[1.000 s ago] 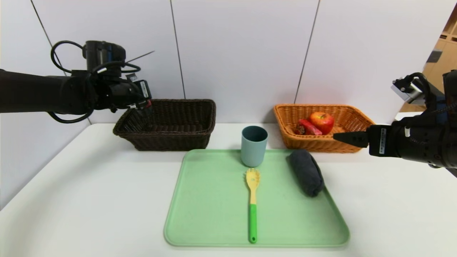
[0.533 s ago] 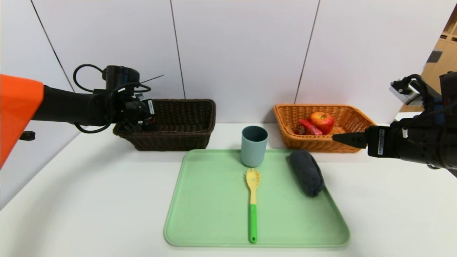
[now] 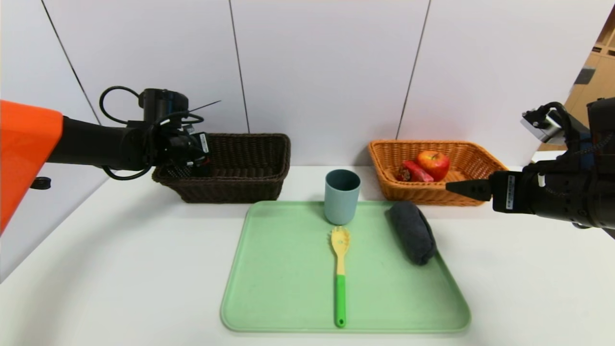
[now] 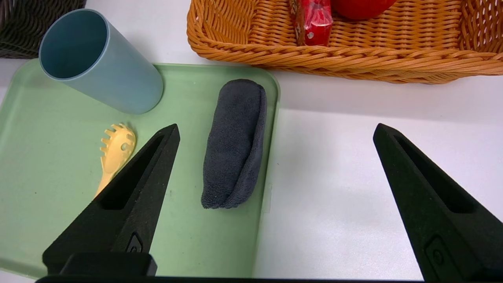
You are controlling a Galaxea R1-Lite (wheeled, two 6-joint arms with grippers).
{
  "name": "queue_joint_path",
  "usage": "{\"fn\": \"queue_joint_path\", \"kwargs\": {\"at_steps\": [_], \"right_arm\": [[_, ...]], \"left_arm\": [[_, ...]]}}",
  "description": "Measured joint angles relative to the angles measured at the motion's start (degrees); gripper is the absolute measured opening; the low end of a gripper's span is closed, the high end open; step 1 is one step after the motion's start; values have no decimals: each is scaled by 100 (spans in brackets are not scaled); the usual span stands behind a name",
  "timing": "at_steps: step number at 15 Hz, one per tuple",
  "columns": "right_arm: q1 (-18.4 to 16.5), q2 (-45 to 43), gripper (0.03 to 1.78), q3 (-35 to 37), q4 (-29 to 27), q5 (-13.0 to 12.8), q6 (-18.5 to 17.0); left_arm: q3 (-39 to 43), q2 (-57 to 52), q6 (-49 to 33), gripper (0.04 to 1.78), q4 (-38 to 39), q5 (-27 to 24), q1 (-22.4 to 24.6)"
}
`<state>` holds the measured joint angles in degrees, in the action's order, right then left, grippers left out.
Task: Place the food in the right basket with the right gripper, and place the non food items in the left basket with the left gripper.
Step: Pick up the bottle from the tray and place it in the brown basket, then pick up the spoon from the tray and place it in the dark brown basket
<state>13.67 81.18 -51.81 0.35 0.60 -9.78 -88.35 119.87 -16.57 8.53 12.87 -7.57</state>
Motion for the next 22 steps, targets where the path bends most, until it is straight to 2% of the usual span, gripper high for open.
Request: {"fn": "queue_joint_path", "kwargs": {"at_steps": [1,3,6,9,11,14,19,22], "right_arm": [[0,0,170,7,-2,0,-2],[0,-1,170,10,-2,-2,-2],[2,-6,170,11,-2,0,0],[2,-9,170,11,-2,-9,-9],[0,-4,170,11,-5,-18,-15],[-2,5,170,11,-22,-35,-4],[-5,22,170,20,-79,-38,5],[5,104,170,-1,-5,-30,7]], "left_arm": [[4,0,4,45,0,10,0],[11,0,0,73,9,5,-4],[-13,-33,6,104,6,2,-9],[-55,-278,-24,126,-63,-9,-45],[-138,-739,-60,136,-390,-21,-317],[-300,-1430,-245,147,-1518,-39,-1335],[-551,-1869,-1172,158,-3719,-39,-3515],[-1237,-1560,-1827,162,-4869,-89,-4262]]}}
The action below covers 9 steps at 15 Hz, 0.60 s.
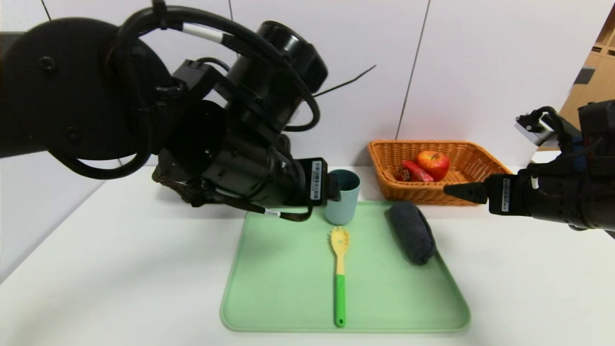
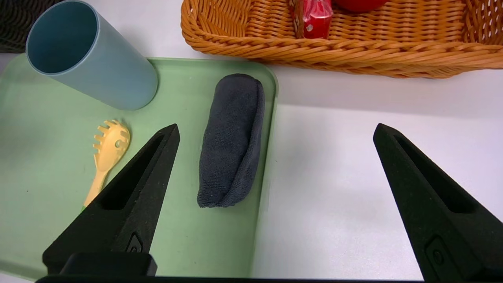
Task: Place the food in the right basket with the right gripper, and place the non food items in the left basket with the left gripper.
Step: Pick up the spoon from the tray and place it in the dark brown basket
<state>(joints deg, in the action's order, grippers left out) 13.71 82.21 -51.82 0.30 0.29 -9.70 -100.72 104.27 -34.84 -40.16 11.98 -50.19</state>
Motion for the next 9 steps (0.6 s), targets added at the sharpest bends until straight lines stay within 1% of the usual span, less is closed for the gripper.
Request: {"fn": "queue_joint_path", "kwargs": {"at_steps": [2,4,5,7,9], "right_arm": [[28,41,170,-11,0,4,-21],[52,61,170,12,-1,9,-60],[56,65,170,37,-1,11,-95],[54,63,170,105,2,4,-151],[52,52,170,190,0,6,-173]], "left_arm": [[-689,297,-355,164,-780,-322,-236],[-1093,642,-512,165,-1436,-686,-378],[-1168,833,-532,166,-1568,-730,-427],[-1218,1152,-556,167,-1554,-702,-491],[-1232,1418,-612,167,-1314,-444,-524]]}}
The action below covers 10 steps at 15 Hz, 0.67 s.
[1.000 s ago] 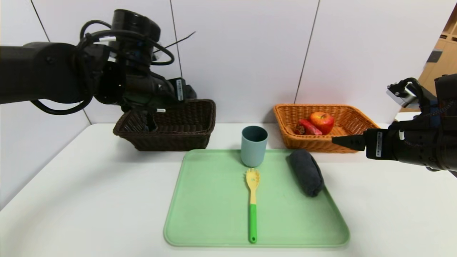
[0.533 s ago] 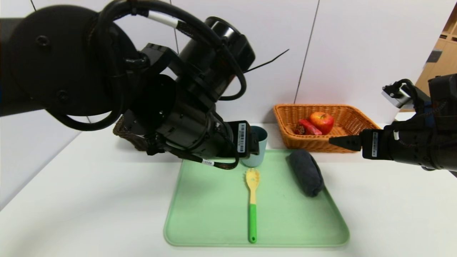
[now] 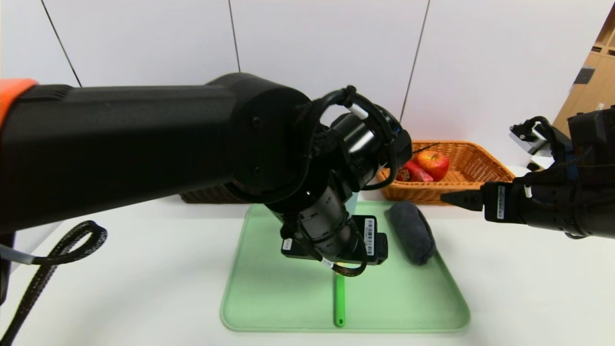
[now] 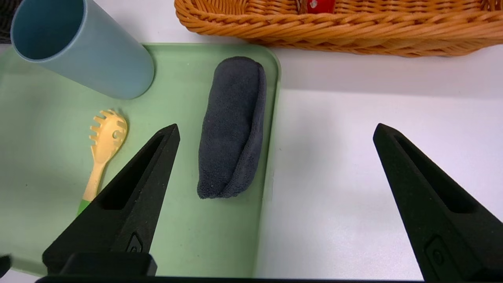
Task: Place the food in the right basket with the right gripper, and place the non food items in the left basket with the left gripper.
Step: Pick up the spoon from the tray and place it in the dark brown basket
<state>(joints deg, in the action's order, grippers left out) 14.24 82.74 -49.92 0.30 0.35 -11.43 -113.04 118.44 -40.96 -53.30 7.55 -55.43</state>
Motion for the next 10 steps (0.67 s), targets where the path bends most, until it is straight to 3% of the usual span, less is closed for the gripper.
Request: {"fn": "queue_joint_path", "kwargs": {"at_steps": [10], "right_arm": [[4,1,170,262,79,33,6]], "left_arm": [[1,739,345,169,107,216,-18]]}}
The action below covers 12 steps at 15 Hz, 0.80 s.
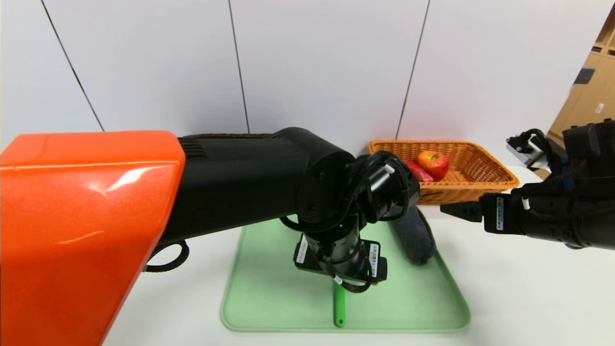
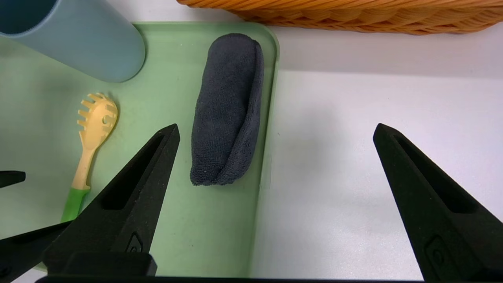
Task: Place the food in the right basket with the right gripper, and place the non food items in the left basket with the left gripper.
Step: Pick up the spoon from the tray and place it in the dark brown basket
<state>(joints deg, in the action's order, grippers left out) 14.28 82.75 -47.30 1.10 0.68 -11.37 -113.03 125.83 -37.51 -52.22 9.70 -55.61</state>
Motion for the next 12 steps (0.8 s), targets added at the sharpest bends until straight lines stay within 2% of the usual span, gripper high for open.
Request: {"fn": "queue_joint_path", "kwargs": {"at_steps": [12], "right_arm": [[18,-61,170,182,2,0,2]], "left_arm": [[-12,389,-46,169,219,10,33]]}}
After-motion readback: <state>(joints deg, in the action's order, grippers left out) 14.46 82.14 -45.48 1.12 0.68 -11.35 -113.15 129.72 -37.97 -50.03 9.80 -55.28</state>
